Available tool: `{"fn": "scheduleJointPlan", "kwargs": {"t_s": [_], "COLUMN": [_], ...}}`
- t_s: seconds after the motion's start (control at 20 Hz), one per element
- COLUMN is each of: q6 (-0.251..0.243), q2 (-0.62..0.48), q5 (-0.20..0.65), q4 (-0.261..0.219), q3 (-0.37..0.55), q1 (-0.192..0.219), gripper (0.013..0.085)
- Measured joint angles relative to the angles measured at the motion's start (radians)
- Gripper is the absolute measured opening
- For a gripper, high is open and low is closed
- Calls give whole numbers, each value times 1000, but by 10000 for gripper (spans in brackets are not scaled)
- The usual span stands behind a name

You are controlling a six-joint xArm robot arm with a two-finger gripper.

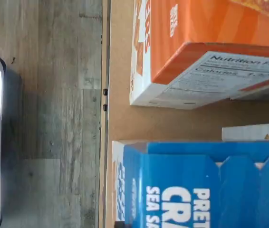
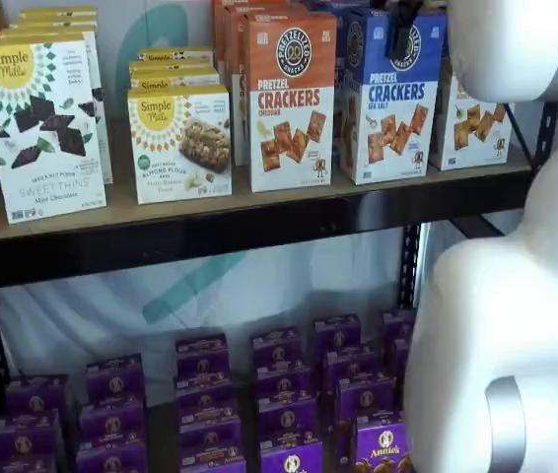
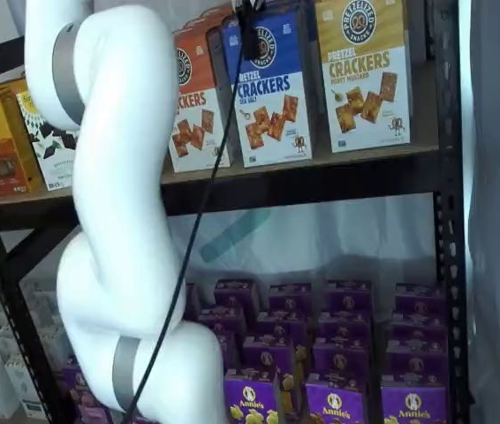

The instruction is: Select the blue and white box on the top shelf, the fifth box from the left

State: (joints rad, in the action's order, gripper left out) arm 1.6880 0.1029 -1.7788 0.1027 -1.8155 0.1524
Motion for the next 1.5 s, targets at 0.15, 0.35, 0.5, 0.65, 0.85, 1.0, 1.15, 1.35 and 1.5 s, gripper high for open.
{"fn": "scheduleJointPlan", "kwargs": {"t_s": [0.15,0.35,0.5,0.65,0.85,1.0,1.15,1.35,1.5], "q6": [1,0,-1,-2,-1,2,5,8,10], "q2": [2,5,4,-2,19,50,71,104,136], "q5": [1,2,-3,-26,-21,-11,-17,-36,-58], "q4": [-2,-5,-6,1,4,7,26,42,37], "q3": [0,4,1,-14,3,30,45,65,85], "q1": [0,-2,-3,-1,2,7,17,28,29], "gripper": [730,690,650,650,650,650,650,650,650]}}
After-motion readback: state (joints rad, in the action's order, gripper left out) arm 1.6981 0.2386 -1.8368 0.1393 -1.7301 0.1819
